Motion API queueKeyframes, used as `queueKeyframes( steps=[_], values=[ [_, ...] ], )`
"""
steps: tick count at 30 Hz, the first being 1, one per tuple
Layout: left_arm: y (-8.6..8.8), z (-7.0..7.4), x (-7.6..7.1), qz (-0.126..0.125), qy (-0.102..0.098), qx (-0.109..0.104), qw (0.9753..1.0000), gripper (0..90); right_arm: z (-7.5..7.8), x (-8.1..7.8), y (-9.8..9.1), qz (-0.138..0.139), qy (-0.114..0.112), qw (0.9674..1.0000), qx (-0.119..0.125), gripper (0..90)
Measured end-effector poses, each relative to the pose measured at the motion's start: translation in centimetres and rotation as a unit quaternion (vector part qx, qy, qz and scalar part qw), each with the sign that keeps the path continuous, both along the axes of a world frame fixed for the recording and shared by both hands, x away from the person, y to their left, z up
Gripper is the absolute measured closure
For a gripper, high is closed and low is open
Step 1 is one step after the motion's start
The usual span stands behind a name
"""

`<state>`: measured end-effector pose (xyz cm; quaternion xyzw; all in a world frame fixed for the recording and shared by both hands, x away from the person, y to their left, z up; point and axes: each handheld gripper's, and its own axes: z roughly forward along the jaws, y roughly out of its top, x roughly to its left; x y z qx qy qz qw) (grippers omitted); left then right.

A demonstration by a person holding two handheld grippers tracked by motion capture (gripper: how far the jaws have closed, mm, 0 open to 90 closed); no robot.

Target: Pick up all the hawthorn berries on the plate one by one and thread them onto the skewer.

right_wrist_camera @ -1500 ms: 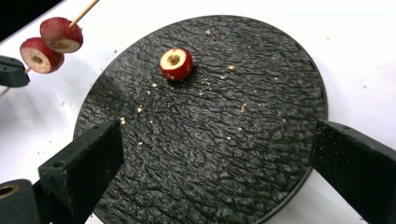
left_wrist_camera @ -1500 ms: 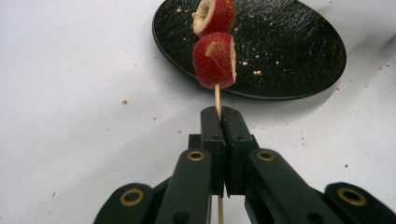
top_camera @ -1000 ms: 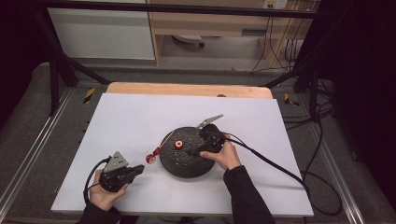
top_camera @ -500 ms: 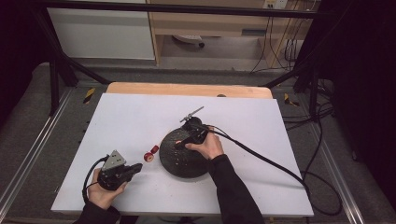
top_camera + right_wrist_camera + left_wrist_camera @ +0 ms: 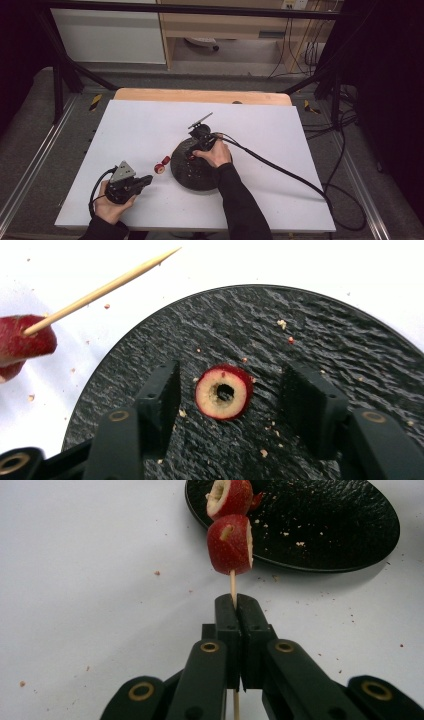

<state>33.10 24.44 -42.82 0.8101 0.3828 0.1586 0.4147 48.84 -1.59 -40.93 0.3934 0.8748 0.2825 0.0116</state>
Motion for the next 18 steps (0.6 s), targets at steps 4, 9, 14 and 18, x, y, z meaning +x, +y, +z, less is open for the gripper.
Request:
queueKeyframes(
  steps=[4,9,14,18],
  values=[
    [-0.01,0.00,0.01,0.000,0.000,-0.001,1.0000,88.5,-0.22,0.14,0.02,-0.009,0.009,0.9999,0.003,48.6],
    [-0.07,0.00,-0.02,-0.001,0.000,0.000,1.0000,88.5,-0.37,0.19,0.09,-0.018,0.023,0.9995,0.008,53.1],
    [-0.06,0.01,-0.03,-0.002,0.000,0.000,1.0000,88.5,-0.59,0.35,0.06,-0.021,0.033,0.9992,0.009,57.5],
    [-0.09,0.01,-0.04,-0.001,0.000,0.000,1.0000,88.5,-0.77,0.39,0.16,-0.028,0.045,0.9986,0.010,59.3]
  ],
)
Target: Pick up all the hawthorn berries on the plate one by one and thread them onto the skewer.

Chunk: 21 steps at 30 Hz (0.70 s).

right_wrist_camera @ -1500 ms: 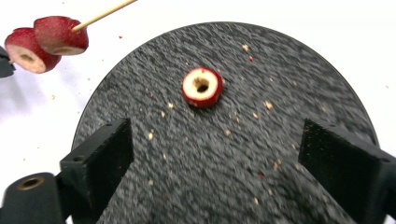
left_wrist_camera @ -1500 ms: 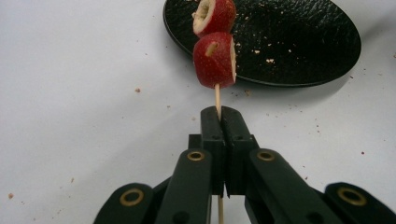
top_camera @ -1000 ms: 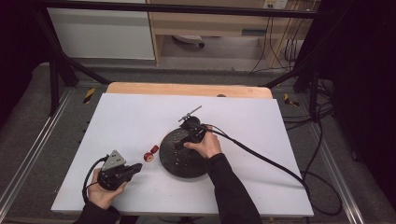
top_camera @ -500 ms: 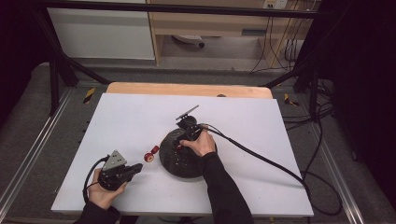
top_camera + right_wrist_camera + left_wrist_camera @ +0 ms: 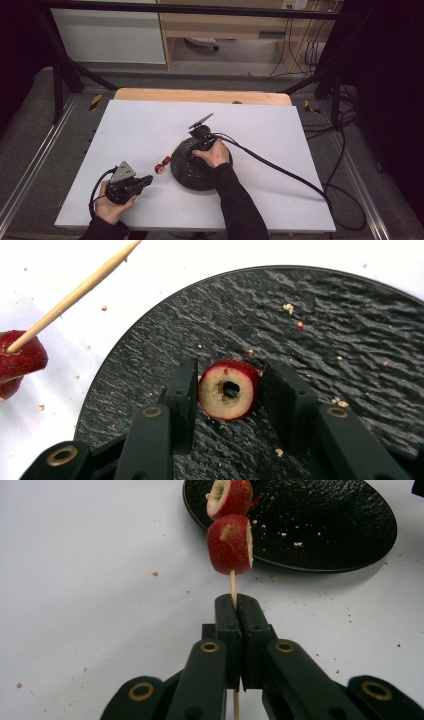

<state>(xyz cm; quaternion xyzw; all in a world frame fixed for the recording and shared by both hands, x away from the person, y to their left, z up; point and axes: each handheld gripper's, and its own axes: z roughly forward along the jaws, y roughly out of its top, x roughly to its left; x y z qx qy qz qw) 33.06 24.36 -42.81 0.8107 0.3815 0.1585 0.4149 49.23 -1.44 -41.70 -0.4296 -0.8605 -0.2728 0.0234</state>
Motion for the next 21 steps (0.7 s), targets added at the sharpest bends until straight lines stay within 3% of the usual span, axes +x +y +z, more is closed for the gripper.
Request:
queueKeyframes(
  steps=[9,21],
  values=[
    [0.0,0.0,-0.1,-0.001,-0.001,-0.002,1.0000,88.5,0.1,0.0,-0.1,-0.007,0.009,0.9999,0.008,60.8],
    [-0.2,0.1,-0.2,-0.003,-0.005,-0.005,1.0000,88.5,2.0,-1.2,-1.2,-0.011,-0.009,0.9994,0.032,61.2]
  ],
)
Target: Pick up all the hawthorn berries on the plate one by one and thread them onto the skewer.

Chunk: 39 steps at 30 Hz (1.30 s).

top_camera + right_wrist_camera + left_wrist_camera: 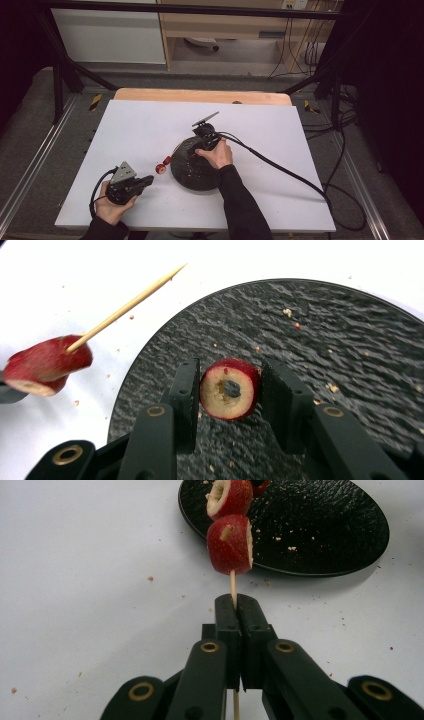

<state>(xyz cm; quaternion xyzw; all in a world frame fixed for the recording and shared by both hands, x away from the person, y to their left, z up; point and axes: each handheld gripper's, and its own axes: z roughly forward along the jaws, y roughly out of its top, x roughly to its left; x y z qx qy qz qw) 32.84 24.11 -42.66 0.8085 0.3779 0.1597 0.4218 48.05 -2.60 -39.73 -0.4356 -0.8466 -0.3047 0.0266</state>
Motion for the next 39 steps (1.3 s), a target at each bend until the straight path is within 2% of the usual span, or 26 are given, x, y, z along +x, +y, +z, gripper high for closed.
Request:
queueKeyframes(
  steps=[5,12,24,27,29,39],
  values=[
    [-0.2,0.0,-0.1,-0.002,0.000,0.000,1.0000,88.5,0.5,-0.8,-1.2,-0.004,-0.011,0.9998,0.016,61.3],
    [-0.7,0.0,-0.2,-0.007,0.000,-0.001,1.0000,88.5,1.0,-2.1,-3.2,-0.017,-0.031,0.9977,0.057,61.3],
    [-1.7,0.0,-0.5,-0.012,0.000,-0.005,0.9999,88.5,0.2,-4.1,-6.3,-0.040,-0.065,0.9904,0.116,61.4],
    [-2.0,-0.1,-0.6,-0.012,0.000,-0.007,0.9999,88.5,-0.1,-4.5,-7.0,-0.051,-0.074,0.9865,0.137,61.5],
    [-2.1,-0.2,-0.6,-0.011,0.001,-0.009,0.9999,88.5,-0.3,-4.8,-7.4,-0.060,-0.081,0.9827,0.155,61.5],
    [-3.1,-0.2,-0.8,-0.008,0.001,-0.016,0.9998,88.5,-1.5,-5.9,-8.6,-0.105,-0.112,0.9589,0.239,61.6]
  ],
)
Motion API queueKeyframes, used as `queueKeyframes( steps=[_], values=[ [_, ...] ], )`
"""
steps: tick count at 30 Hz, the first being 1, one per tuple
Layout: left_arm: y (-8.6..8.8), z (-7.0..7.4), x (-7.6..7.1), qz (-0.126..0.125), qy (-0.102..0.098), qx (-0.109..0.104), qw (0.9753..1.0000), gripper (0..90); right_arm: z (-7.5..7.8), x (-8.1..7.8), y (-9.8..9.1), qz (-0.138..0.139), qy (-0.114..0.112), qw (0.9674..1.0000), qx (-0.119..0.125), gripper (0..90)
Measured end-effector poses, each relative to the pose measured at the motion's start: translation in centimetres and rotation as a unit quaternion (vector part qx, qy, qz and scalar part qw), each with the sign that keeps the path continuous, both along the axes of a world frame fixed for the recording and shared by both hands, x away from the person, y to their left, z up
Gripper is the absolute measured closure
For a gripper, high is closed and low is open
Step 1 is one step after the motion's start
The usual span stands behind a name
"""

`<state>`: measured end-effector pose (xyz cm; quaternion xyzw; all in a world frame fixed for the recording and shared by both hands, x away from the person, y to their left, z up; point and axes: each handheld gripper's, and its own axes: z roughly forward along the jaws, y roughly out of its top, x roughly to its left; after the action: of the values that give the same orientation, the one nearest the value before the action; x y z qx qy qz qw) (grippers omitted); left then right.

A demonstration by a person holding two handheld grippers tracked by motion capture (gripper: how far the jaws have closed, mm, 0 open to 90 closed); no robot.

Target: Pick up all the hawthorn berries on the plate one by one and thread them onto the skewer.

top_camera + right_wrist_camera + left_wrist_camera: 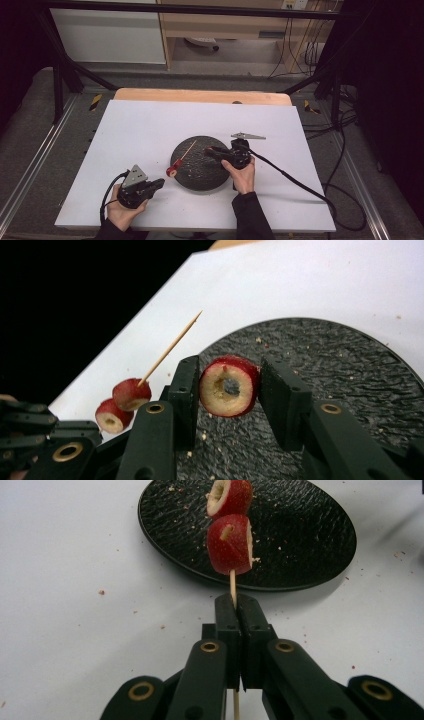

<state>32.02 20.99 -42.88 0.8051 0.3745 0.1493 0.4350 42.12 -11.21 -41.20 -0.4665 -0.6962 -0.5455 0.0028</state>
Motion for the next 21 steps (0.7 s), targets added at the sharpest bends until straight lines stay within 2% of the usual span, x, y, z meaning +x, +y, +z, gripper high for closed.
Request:
queueKeyframes(
  steps=[5,11,15,21],
  values=[
    [-0.4,0.2,0.1,0.002,-0.002,0.000,1.0000,88.5,-0.6,-0.2,-0.2,-0.011,-0.006,0.9998,0.017,61.6],
    [-0.8,0.7,0.1,0.008,-0.006,-0.005,0.9999,88.5,-0.2,-0.3,-0.5,-0.023,-0.031,0.9984,0.042,61.7],
    [-1.2,1.1,0.1,0.013,-0.011,-0.014,0.9997,88.5,0.4,-0.4,-0.6,-0.036,-0.052,0.9954,0.071,61.6],
    [-1.8,1.5,0.1,0.016,-0.016,-0.023,0.9995,88.5,1.2,-0.3,-0.9,-0.060,-0.074,0.9890,0.113,61.6]
  ],
)
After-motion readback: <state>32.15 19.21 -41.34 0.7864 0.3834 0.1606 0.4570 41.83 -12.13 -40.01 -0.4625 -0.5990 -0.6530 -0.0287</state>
